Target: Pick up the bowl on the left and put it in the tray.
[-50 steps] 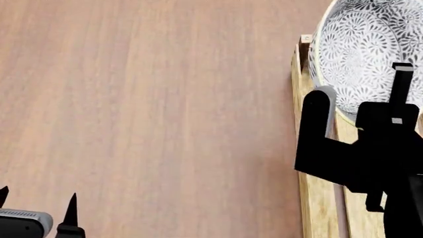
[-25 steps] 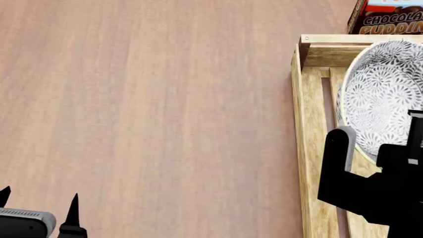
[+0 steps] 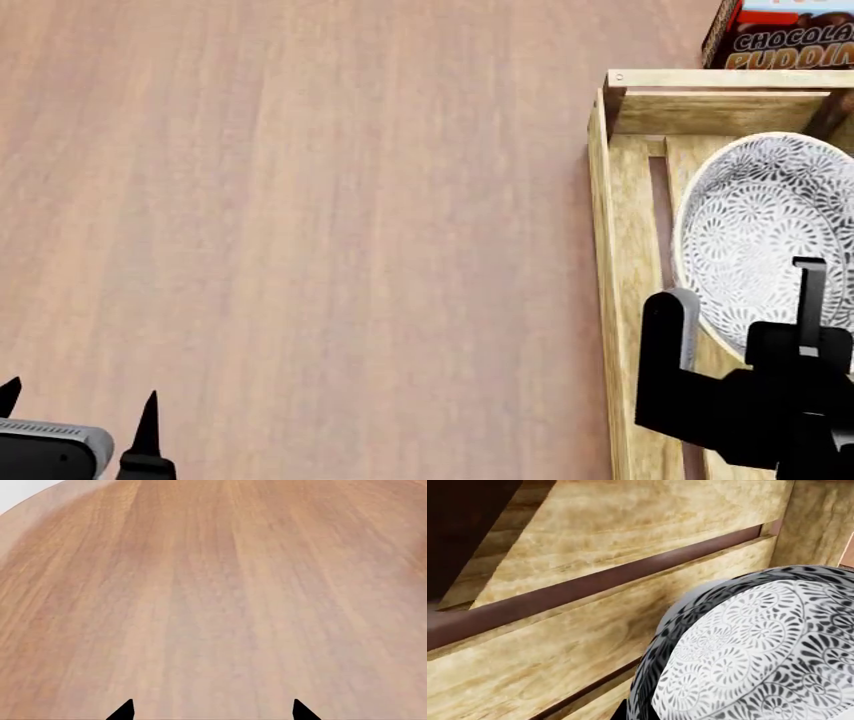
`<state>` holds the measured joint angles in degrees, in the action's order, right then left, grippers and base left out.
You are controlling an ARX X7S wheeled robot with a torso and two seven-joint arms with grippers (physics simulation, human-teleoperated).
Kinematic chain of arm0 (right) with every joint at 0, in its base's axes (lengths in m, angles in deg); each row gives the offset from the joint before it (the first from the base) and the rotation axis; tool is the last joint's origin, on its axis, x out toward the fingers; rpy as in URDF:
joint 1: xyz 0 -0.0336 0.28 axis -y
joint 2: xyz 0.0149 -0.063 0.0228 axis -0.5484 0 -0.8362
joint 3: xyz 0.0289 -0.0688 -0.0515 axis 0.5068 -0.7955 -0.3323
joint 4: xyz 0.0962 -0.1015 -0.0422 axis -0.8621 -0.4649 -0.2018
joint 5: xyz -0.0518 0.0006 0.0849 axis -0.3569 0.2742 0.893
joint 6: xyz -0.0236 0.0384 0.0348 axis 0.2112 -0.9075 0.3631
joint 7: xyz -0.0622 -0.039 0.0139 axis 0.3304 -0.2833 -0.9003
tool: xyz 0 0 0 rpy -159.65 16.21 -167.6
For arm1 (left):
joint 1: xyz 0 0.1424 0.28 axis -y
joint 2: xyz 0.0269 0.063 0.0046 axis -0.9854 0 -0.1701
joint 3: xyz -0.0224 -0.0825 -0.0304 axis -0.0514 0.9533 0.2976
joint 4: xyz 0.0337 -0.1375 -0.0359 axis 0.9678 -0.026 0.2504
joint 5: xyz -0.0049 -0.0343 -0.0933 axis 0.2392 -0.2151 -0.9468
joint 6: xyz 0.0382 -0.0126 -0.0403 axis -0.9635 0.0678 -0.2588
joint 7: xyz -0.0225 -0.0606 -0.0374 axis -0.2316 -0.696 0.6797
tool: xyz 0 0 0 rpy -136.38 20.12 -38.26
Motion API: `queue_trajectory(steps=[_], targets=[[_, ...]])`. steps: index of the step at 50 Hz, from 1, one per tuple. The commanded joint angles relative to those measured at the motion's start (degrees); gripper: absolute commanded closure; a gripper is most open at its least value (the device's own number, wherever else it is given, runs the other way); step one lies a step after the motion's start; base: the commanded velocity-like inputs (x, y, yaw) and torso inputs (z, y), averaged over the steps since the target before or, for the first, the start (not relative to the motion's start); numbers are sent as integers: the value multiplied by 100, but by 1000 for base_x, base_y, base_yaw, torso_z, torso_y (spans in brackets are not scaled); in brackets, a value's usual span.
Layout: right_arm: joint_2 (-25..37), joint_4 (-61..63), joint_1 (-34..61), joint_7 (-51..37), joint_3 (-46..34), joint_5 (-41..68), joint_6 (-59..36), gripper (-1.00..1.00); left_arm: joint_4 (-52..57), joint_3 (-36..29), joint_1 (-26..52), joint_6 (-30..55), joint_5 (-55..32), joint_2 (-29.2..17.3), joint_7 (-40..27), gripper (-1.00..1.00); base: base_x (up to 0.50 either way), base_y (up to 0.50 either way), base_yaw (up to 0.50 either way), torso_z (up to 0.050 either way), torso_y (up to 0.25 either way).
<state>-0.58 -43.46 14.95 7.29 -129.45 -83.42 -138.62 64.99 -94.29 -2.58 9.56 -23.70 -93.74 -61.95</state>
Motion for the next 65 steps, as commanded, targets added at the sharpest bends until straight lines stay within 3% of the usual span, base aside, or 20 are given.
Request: queue_trajectory(steps=[1, 36, 37, 65], targets=[[-280, -300, -128, 18, 98, -274, 251, 100, -7, 114, -104, -366, -96, 81, 278, -100, 0, 0, 0, 0, 0], [-463, -649, -234, -5, 89, -255, 414, 100, -31, 97, -102, -404, -158, 34, 231, -100, 1, 0, 0, 0, -1], [-463, -655, -235, -15, 90, -261, 423, -100, -33, 96, -103, -407, -160, 33, 230, -100, 0, 0, 0, 0, -11], [-446, -583, -193, 86, 49, -314, 354, -100, -61, 65, -102, -445, -179, -5, 183, -100, 0, 0, 0, 0, 0]])
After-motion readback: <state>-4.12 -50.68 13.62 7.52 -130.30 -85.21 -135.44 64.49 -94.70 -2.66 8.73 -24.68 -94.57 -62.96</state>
